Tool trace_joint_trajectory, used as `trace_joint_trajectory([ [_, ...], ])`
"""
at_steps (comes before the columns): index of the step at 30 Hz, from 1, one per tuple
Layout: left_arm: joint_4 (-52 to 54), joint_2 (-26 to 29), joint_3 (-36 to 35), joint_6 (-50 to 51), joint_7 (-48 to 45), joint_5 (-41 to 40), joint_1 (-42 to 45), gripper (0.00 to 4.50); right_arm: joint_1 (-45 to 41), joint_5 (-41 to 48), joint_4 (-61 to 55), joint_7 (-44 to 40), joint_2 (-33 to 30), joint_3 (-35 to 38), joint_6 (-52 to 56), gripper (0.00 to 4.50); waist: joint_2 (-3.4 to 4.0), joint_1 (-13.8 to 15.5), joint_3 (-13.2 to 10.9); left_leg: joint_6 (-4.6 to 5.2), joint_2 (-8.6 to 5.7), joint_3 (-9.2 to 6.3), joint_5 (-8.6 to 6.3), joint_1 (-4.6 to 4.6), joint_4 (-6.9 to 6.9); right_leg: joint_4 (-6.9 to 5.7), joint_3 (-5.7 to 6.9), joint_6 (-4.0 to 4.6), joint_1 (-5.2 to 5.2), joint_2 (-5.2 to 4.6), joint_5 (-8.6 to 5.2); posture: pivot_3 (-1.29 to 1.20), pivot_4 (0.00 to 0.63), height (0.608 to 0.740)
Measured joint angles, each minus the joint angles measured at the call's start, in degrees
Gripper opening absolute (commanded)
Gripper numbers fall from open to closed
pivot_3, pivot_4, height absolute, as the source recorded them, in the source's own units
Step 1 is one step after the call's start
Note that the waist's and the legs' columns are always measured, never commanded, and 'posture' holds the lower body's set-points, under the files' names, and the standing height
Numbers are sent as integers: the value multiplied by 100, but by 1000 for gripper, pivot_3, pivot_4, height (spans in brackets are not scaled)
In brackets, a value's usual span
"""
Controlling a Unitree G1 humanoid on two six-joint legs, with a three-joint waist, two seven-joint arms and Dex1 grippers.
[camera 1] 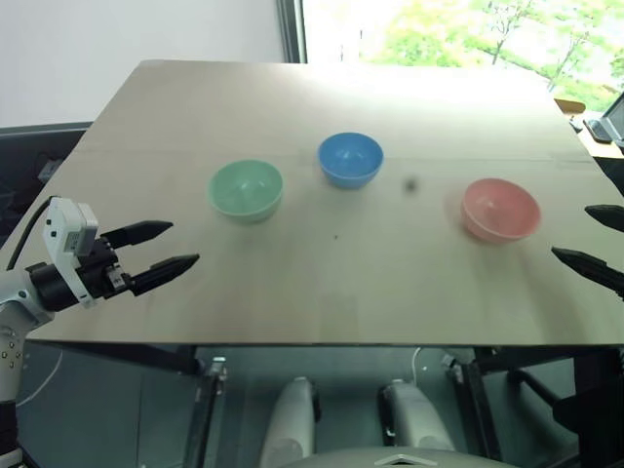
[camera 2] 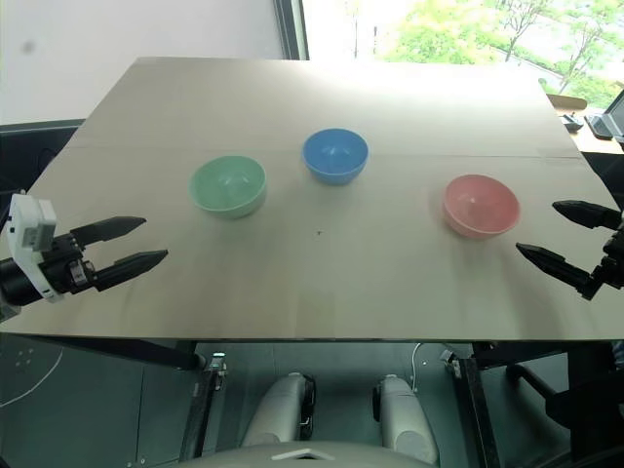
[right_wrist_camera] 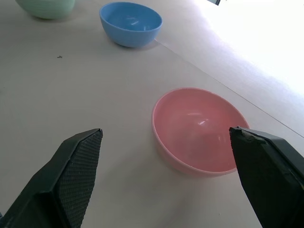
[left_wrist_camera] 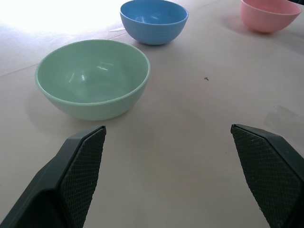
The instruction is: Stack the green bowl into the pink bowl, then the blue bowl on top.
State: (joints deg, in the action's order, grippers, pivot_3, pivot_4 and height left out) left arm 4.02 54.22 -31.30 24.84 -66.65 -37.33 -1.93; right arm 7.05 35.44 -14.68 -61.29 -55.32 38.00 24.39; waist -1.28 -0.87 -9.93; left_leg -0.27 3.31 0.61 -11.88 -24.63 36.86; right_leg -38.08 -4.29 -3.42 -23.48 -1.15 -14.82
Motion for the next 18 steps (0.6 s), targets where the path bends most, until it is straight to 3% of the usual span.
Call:
trace_joint_trajectory([
  [10, 162, -14, 66, 10, 44, -11, 177, 4452, -330, -186, 149, -31, 0, -340, -187, 4500, 0, -1, 0, 0, 0, 0, 0, 1, 1, -2, 0, -2, 0, 0, 2, 0, 150, 740],
  [18, 389, -179, 584, -29, 374, 107, 660, 4452, -973, -443, 240, 175, 174, -1037, -434, 4500, 0, 0, 1, 0, 0, -1, 0, -1, 3, -3, 0, -4, 1, 2, 4, 0, 150, 740],
])
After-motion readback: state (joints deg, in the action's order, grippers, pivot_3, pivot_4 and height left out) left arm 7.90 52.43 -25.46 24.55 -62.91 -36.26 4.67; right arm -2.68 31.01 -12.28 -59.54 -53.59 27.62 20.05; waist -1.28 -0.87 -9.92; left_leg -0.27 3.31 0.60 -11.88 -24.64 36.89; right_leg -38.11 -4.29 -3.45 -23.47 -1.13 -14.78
